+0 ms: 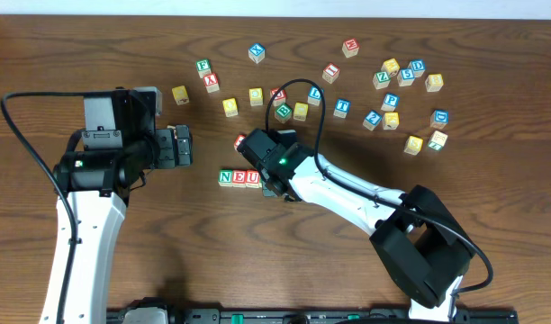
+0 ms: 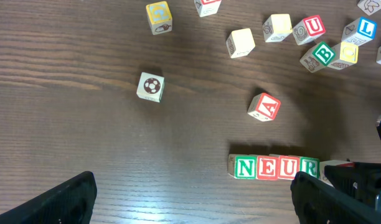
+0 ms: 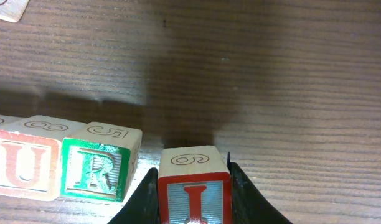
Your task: Spell out NEURIPS
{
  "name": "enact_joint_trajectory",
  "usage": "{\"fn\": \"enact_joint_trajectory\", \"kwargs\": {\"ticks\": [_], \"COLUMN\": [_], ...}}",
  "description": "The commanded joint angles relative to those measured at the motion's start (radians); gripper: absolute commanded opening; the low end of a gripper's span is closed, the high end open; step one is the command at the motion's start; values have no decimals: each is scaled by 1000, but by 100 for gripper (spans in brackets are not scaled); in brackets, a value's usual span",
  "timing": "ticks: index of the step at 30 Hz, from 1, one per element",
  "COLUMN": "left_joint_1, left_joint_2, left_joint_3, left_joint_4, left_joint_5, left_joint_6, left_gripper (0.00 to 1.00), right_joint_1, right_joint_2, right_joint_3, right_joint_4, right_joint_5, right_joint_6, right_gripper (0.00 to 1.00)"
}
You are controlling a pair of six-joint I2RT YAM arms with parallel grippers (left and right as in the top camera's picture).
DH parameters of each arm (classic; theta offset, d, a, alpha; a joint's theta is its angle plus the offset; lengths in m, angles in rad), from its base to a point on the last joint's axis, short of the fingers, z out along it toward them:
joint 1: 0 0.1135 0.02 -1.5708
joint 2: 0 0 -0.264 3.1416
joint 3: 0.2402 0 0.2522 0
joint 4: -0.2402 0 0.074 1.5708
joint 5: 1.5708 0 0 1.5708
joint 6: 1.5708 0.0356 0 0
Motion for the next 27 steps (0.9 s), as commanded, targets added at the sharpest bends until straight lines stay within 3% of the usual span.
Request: {"fn": "enact_joint_trajectory", "kwargs": {"ticks": [1,27], "left_joint_1": [5,5], "left_joint_2": [-2,-2], "left_joint_3": [23,23], "left_joint_4": [-1,-1], "left_joint_5": [-6,-6], "left_joint_6": [10,10], "left_gripper": [98,98], "right_joint_1": [5,19], "right_joint_2": [1,3], "right_joint_3": [-7,-39], "right_joint_4": [2,34], "right_joint_5": [42,46], "right_joint_6": [17,39], "right_gripper": [4,4]}}
